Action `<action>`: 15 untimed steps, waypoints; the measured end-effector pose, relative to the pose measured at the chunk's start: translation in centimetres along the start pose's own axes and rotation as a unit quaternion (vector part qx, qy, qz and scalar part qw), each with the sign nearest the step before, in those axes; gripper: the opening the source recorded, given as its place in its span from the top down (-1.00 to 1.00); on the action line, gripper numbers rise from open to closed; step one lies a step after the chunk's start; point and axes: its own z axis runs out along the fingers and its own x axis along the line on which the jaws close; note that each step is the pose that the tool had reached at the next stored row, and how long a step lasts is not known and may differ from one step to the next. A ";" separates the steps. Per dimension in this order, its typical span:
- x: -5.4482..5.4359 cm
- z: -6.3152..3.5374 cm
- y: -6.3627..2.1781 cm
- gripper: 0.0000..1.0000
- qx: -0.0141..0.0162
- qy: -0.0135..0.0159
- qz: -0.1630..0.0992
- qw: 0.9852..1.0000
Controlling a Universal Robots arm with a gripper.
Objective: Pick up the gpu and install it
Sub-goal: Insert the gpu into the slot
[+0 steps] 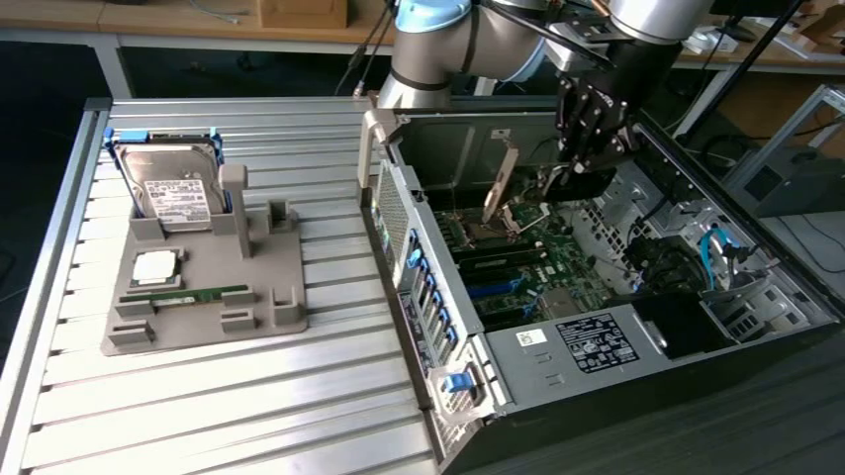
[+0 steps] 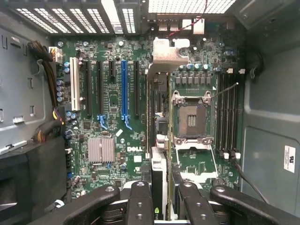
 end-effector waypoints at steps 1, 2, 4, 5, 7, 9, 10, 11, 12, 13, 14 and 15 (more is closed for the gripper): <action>0.0 0.02 0.04 0.47 0.000 0.000 0.000 1.000; 0.1 0.04 0.09 0.47 0.000 0.000 0.000 1.000; 0.2 0.10 0.30 0.47 0.000 0.000 0.000 1.000; 0.2 0.11 0.35 0.47 0.000 0.000 0.000 1.000; 0.3 0.14 0.46 0.47 0.000 0.000 0.000 1.000; 0.4 0.18 0.58 0.47 0.000 0.000 0.000 1.000; 0.5 0.21 0.61 0.47 0.000 0.000 0.000 1.000; 0.5 0.22 0.66 0.47 0.000 0.000 0.000 1.000; 0.5 0.23 0.67 0.47 0.000 0.000 0.000 1.000; 0.5 0.24 0.70 0.47 0.000 0.000 0.000 1.000; 0.6 0.26 0.73 0.47 0.000 0.000 0.000 1.000; 0.6 0.27 0.77 0.47 0.000 0.000 0.000 1.000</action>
